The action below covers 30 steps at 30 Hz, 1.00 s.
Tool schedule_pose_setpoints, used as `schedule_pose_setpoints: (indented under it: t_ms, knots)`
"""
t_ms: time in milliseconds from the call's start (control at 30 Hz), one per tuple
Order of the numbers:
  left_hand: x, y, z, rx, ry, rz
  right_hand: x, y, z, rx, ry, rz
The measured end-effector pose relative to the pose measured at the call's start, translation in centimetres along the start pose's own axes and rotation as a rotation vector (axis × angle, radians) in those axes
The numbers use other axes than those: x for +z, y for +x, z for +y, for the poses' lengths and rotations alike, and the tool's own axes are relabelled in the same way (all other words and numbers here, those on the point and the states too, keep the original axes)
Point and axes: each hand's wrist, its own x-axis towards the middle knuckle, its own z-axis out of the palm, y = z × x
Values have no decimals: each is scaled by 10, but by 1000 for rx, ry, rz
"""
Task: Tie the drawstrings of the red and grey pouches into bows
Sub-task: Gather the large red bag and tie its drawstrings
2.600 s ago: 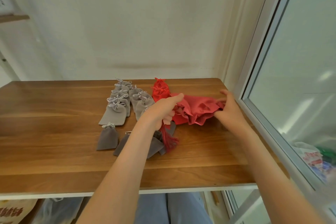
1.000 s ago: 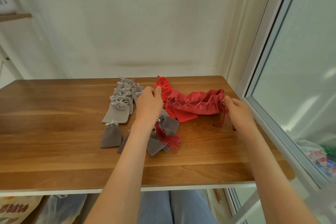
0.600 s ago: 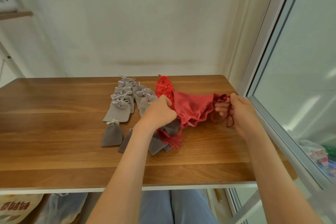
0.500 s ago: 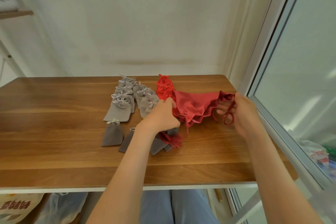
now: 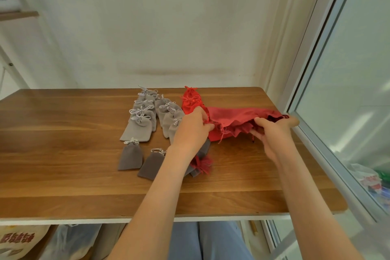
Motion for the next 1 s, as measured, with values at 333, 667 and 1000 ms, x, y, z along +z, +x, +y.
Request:
schedule_pose_setpoints:
  t_ms: [333, 667, 1000]
  knots:
    - [1, -6, 14, -97, 25, 160, 13, -8, -5, 30, 388, 53]
    - [7, -7, 18, 62, -131, 78, 13, -6, -2, -26, 645, 53]
    - [4, -2, 26, -108, -517, -51, 21, -8, -8, -94, 840, 151]
